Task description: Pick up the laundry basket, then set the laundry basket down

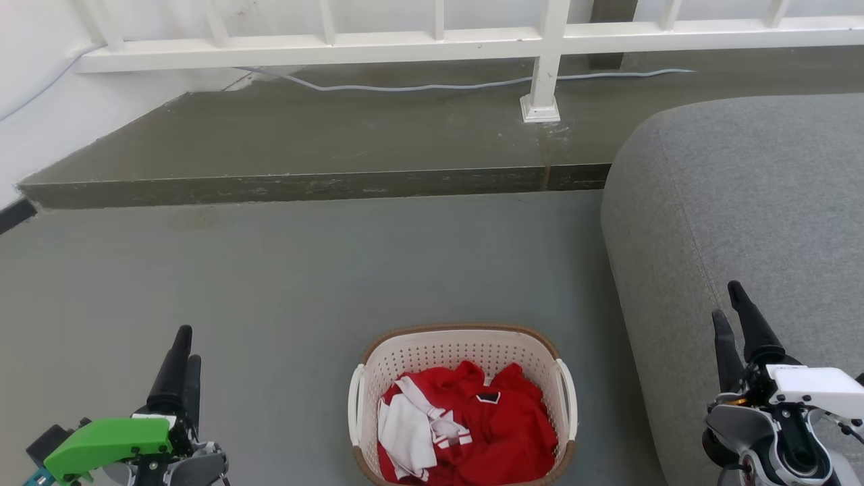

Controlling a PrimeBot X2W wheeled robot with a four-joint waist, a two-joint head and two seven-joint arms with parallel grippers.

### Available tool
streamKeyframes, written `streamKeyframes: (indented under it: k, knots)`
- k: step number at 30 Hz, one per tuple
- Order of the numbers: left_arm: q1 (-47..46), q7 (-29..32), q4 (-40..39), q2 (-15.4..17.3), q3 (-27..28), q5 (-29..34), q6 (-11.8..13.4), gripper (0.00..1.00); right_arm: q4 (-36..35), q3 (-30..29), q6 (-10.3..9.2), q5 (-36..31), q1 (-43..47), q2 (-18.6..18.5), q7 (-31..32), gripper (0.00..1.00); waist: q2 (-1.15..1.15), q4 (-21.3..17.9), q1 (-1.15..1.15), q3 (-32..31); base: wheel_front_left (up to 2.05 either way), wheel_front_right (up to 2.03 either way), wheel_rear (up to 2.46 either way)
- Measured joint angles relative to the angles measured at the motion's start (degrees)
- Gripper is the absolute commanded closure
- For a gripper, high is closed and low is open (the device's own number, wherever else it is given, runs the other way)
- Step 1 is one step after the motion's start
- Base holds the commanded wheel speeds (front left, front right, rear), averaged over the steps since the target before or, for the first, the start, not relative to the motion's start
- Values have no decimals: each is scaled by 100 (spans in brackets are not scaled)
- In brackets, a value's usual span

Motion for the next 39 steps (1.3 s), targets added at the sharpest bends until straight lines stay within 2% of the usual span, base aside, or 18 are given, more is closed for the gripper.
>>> streamKeyframes:
  k: [19, 24, 39]
  knots:
    - [0, -367, -325, 64, -334, 981, 0, 0, -358, 537, 0, -638, -47, -169, -410, 0, 0, -14, 0, 18, 0, 0, 0]
    - [-1, -467, -360, 70, -350, 1383, 0, 0, -433, 712, 1, -806, -74, -237, -528, 0, 0, -14, 0, 19, 0, 0, 0]
    - [-9, -740, -506, 98, -534, 2786, 0, 0, -530, 1332, 2, -1909, -194, -612, -857, 0, 0, -23, 0, 23, 0, 0, 0]
